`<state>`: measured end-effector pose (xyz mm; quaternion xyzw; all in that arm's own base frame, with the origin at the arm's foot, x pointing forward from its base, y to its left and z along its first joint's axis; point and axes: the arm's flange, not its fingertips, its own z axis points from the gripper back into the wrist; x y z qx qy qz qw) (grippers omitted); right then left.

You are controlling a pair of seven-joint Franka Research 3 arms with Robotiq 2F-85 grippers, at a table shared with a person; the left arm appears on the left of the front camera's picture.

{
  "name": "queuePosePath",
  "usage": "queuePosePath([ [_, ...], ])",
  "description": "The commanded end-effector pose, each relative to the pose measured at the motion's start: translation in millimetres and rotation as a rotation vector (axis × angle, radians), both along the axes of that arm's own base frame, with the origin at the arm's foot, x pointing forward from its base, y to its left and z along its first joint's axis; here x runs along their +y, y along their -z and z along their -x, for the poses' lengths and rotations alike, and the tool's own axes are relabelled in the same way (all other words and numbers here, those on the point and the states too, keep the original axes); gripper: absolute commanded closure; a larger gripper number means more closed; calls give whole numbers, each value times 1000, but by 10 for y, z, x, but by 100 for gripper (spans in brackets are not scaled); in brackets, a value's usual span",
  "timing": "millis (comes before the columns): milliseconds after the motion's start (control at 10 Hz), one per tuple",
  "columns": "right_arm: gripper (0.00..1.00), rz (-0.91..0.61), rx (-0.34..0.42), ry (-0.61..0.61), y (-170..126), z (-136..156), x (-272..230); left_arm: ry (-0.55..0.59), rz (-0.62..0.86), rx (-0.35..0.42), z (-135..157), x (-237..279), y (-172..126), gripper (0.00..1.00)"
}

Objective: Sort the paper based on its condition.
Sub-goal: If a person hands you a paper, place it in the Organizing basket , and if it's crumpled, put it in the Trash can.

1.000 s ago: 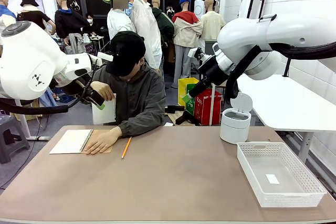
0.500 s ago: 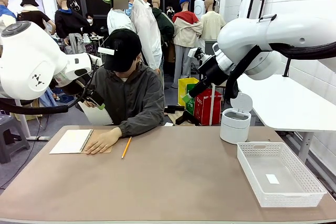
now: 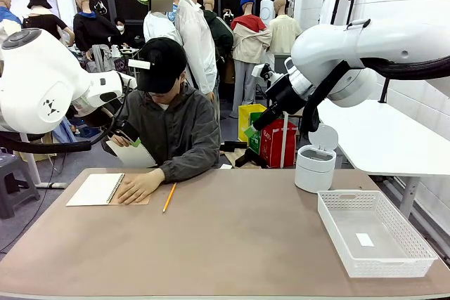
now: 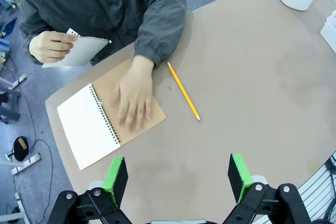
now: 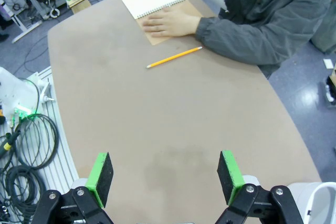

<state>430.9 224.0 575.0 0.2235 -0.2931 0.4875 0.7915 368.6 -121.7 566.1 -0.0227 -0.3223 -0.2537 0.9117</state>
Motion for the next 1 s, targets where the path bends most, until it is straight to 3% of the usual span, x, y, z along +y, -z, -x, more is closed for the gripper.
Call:
queuePosePath([
  [0, 0, 9, 3, 7, 15, -4, 1, -2, 1, 6, 1, 12, -10, 0],
  [900, 0, 9, 3, 7, 15, -4, 1, -2, 1, 6, 1, 12, -10, 0],
])
